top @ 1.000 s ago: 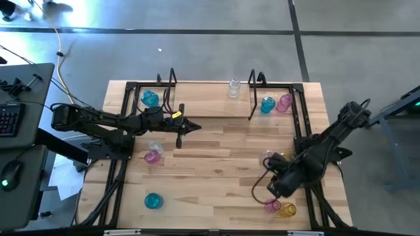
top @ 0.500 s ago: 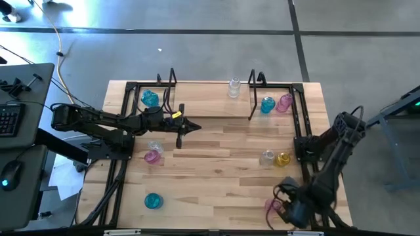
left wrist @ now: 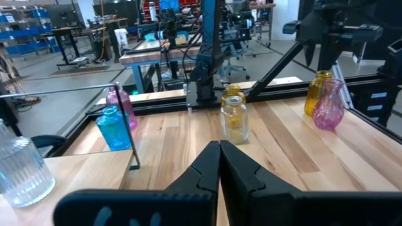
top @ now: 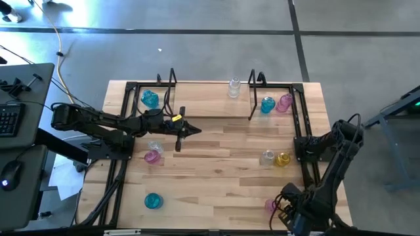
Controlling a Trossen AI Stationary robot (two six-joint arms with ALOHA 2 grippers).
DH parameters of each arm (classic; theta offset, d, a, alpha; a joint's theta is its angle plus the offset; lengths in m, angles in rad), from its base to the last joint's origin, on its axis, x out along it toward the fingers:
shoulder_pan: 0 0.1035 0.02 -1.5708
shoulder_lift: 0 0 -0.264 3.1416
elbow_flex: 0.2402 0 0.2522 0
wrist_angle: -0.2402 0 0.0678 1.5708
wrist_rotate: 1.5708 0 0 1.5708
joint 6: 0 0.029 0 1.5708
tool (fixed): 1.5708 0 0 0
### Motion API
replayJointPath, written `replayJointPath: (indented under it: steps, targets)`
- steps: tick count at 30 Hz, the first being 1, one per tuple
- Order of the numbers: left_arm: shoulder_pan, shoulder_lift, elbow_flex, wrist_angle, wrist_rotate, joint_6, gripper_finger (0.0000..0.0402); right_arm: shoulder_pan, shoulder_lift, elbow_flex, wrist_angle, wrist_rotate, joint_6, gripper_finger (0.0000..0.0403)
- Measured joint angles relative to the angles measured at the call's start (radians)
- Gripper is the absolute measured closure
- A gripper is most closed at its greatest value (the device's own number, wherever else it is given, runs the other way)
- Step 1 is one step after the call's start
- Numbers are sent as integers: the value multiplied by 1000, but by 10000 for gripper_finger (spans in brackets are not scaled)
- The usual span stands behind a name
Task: Sort vases onto shelf
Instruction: Put the bottom yellow vase on the shelf
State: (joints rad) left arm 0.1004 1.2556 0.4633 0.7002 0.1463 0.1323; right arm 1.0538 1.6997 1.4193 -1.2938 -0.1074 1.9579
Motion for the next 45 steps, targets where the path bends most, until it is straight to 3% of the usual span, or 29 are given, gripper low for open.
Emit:
replayJointPath:
  steps: [21, 34, 45]
  targets:
    - [-12, 0, 0, -26, 0, 3, 402, 0, 15, -1, -8, 1, -54, 204]
    - [-12, 0, 0, -32, 0, 3, 401, 0, 15, -1, -5, 37, -73, 272]
    - [-12, 0, 0, -32, 0, 3, 401, 0, 40, -2, -9, 27, -73, 276]
